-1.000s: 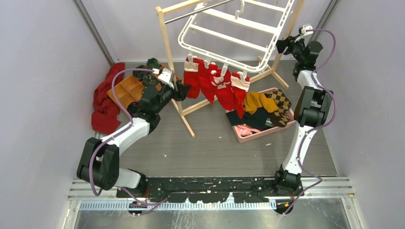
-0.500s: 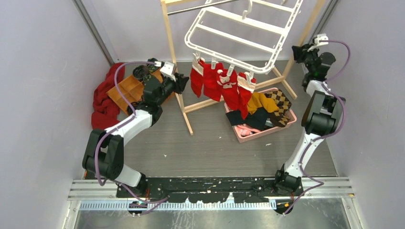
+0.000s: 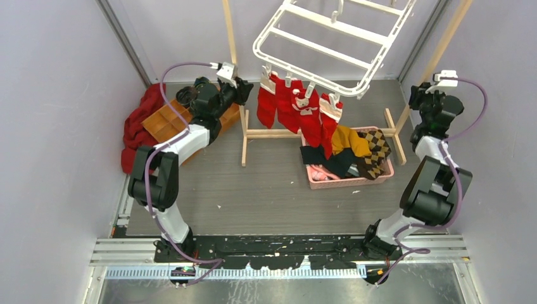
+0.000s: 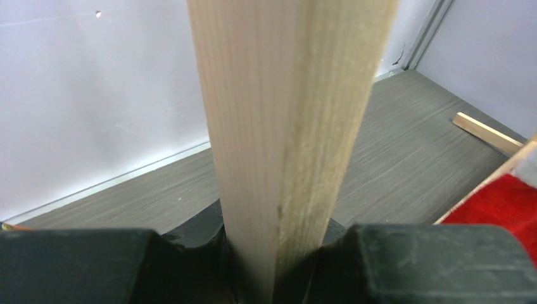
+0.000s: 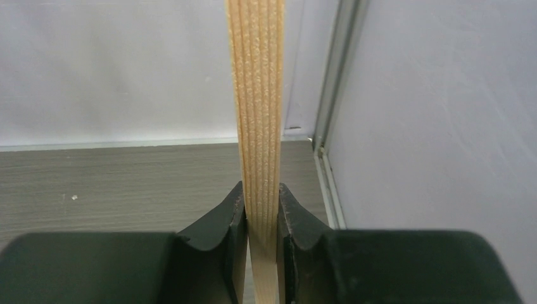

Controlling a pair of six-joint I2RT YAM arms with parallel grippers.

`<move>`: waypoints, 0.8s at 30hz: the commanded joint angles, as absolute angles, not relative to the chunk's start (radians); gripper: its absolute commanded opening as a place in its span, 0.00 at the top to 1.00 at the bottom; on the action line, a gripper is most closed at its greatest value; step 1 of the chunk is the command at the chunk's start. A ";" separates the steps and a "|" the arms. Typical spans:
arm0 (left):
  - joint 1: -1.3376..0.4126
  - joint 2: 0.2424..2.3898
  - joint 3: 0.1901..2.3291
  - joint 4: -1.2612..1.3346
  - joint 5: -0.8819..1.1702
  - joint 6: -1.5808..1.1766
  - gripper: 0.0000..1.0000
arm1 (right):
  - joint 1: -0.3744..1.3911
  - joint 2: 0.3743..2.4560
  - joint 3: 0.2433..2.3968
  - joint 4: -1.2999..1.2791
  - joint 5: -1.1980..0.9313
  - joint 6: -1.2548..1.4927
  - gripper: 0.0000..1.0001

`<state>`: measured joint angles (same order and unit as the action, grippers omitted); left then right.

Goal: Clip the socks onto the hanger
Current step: Adjust the clothesline at the center of the board.

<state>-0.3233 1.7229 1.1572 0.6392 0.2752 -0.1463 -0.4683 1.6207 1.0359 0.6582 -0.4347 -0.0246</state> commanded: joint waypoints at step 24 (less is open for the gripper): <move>-0.387 2.265 1.816 0.764 0.551 -0.476 0.77 | -0.471 1.228 0.703 0.621 -0.268 -0.060 0.84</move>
